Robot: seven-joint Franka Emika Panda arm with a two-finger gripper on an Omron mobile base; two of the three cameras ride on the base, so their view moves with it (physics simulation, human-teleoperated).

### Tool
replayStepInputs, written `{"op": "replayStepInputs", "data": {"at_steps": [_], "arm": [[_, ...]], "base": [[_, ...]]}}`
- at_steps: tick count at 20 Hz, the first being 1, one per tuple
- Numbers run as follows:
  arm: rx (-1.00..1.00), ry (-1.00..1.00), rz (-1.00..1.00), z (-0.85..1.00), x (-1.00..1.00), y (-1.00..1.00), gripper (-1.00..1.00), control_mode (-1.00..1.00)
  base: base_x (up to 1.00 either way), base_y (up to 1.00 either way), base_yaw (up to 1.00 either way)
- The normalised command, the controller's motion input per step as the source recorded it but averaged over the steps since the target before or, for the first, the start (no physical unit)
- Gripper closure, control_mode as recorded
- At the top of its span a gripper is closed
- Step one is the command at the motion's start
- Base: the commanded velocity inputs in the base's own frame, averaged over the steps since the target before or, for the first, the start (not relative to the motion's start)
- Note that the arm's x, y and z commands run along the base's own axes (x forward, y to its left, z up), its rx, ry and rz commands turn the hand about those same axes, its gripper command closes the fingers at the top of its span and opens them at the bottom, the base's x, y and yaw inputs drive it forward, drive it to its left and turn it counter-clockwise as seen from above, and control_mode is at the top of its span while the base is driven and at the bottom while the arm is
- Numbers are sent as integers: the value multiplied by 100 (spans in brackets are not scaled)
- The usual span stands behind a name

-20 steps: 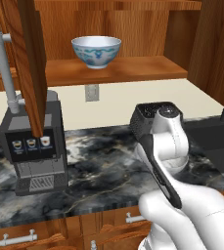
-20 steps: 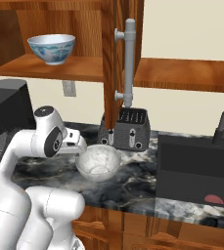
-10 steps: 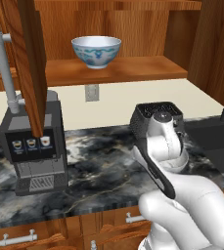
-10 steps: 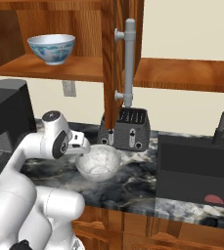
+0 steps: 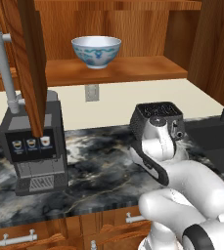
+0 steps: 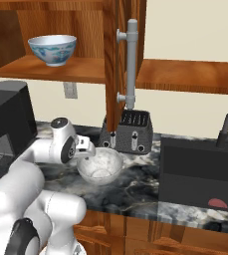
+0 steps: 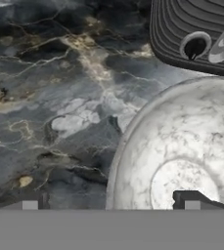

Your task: Open the cabinet. Pick the bowls from the counter and place them in the cabinet. Then close the cabinet.

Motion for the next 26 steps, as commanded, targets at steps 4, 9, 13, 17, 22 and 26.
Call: {"op": "replayStepInputs", "data": {"at_steps": [4, 9, 13, 17, 22, 26], "arm": [[0, 0, 2, -25, 37, 0, -100, -100], [0, 0, 1, -22, 33, 0, -100, -100], [0, 0, 1, -22, 30, 0, -100, -100], [0, 1, 1, -18, 20, 0, 100, -100], [0, 6, 0, -10, 1, -4, 100, -100], [0, 13, 0, -10, -17, -22, 100, -100]], "base": [[0, 0, 0], [0, 0, 0], [0, 0, 0], [0, 0, 0], [0, 0, 0], [0, 0, 0]]}}
